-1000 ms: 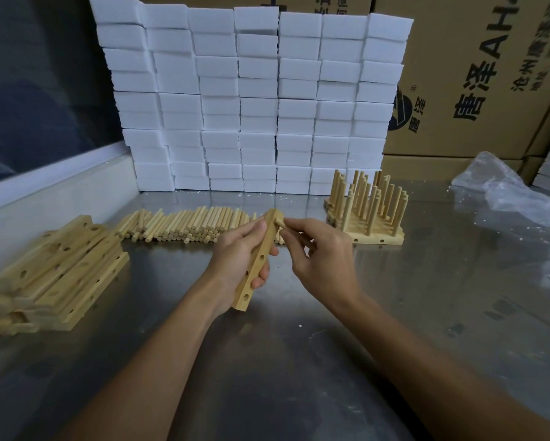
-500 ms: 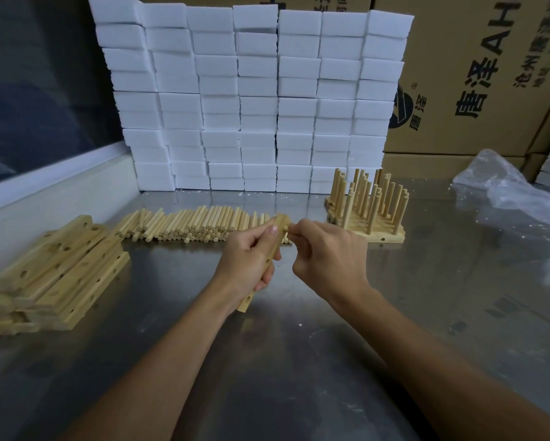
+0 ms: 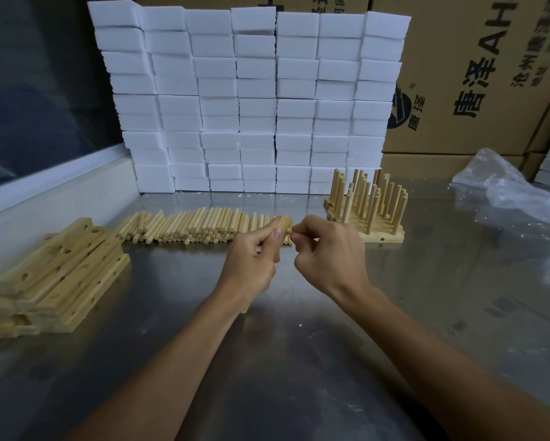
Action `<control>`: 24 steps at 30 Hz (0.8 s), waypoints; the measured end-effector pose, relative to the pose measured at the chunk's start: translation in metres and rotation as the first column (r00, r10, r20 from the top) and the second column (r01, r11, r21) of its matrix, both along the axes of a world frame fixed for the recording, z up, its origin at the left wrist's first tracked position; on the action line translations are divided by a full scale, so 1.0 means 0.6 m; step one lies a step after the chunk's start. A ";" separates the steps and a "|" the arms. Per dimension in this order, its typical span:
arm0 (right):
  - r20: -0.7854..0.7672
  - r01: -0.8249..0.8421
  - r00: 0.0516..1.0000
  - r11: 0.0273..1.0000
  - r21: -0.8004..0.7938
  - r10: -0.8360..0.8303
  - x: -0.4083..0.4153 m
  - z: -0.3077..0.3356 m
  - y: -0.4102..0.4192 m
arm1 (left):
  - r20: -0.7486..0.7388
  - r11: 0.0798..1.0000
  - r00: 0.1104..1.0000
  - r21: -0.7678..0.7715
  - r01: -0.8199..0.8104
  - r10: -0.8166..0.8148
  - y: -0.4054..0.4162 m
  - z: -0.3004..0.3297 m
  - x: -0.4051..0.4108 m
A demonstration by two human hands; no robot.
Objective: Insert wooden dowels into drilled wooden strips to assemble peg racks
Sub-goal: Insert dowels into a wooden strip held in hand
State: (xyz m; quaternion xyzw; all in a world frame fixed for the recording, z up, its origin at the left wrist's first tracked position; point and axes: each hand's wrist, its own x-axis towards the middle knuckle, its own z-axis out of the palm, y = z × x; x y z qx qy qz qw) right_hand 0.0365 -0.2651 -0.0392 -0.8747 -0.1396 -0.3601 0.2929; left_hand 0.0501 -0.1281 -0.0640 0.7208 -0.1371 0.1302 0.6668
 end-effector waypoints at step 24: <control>0.058 0.117 0.992 0.991 -0.061 -0.113 0.000 0.001 0.003 | 0.160 0.963 0.986 0.252 -0.092 0.052 -0.005 0.015 -0.005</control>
